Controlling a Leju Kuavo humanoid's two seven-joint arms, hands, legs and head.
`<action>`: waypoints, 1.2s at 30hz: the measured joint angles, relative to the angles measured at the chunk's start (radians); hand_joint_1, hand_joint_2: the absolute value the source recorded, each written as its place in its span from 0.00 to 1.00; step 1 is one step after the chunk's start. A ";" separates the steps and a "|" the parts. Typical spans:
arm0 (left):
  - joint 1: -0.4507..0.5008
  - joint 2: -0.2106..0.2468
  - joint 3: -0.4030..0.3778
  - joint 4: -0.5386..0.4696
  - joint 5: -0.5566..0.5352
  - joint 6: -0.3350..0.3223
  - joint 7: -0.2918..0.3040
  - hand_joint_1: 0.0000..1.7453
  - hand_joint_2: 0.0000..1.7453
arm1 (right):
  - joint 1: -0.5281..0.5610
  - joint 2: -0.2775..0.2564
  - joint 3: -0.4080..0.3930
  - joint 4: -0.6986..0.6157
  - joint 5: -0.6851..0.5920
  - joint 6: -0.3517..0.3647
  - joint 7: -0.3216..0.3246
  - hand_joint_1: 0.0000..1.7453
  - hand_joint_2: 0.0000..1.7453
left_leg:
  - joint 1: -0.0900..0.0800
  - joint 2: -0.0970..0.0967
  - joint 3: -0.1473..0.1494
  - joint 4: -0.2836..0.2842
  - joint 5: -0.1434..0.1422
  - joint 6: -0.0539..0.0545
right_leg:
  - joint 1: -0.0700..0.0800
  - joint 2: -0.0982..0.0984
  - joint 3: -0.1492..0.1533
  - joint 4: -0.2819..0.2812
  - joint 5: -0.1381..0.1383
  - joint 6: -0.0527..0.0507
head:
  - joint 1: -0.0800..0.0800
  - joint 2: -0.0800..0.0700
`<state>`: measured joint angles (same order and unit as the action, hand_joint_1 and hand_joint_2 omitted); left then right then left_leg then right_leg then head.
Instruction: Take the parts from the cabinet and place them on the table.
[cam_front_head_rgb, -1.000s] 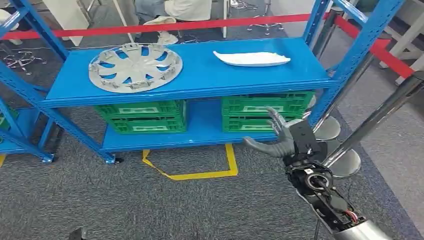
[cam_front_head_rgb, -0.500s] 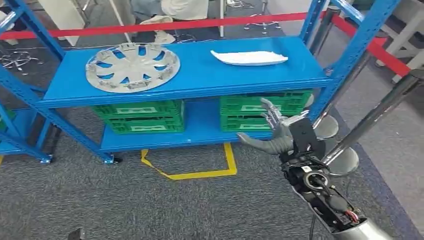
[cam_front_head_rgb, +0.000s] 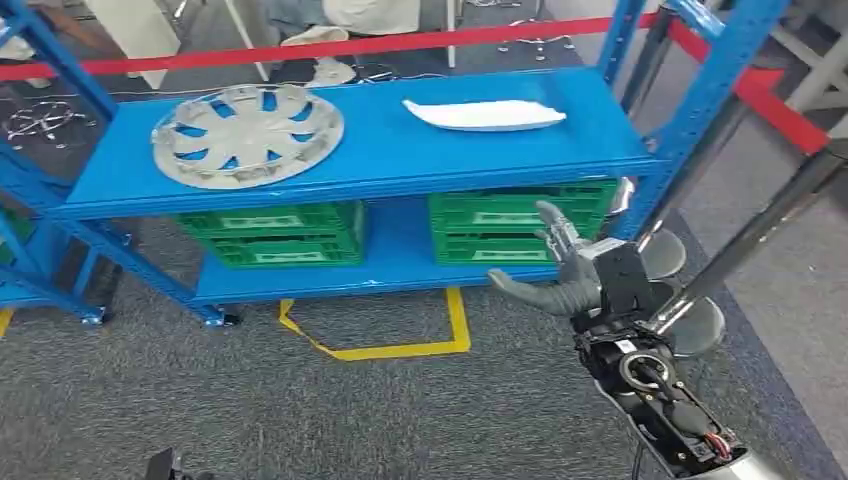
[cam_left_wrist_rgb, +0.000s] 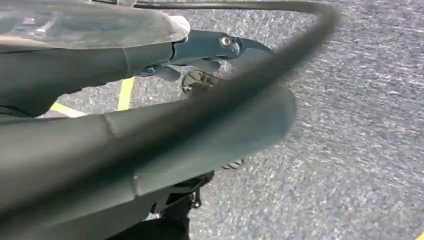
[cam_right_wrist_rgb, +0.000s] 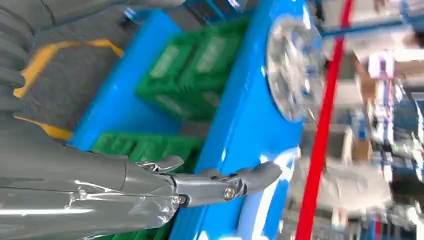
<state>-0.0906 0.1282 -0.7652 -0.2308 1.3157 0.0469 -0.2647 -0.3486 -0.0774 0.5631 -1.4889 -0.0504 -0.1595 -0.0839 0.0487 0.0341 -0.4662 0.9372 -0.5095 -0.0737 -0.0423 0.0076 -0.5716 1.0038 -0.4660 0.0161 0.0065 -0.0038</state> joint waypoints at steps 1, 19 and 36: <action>-0.002 0.000 0.000 0.000 0.001 0.000 -0.001 0.00 0.00 | -0.003 0.000 0.000 -0.002 0.000 0.003 -0.001 0.00 1.00 | -0.001 -0.011 -0.030 0.058 -0.026 0.005 | 0.002 0.001 0.004 -0.001 -0.001 -0.003 | -0.015 0.000; 0.000 0.001 -0.008 0.005 0.007 0.007 -0.002 0.00 0.00 | 0.003 0.000 0.003 -0.005 -0.011 0.002 -0.007 0.00 0.00 | -0.048 -0.030 -0.083 -0.006 0.079 0.105 | 0.034 0.006 -0.075 0.229 -0.140 0.007 | -0.036 0.000; 0.002 -0.006 -0.009 0.006 -0.006 0.007 0.001 0.00 0.00 | 0.018 -0.002 0.002 -0.005 -0.002 0.010 -0.015 0.00 0.00 | -0.036 -0.028 -0.254 0.350 -0.076 0.035 | 0.023 0.001 0.031 -0.033 0.000 -0.036 | -0.040 0.000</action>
<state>-0.0886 0.1221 -0.7740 -0.2251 1.3092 0.0542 -0.2640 -0.3303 -0.0797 0.5650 -1.4939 -0.0523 -0.1499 -0.0988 0.0130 0.0062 -0.7205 1.2874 -0.5859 -0.0384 -0.0195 0.0088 -0.5405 0.9713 -0.4658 -0.0194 -0.0332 -0.0038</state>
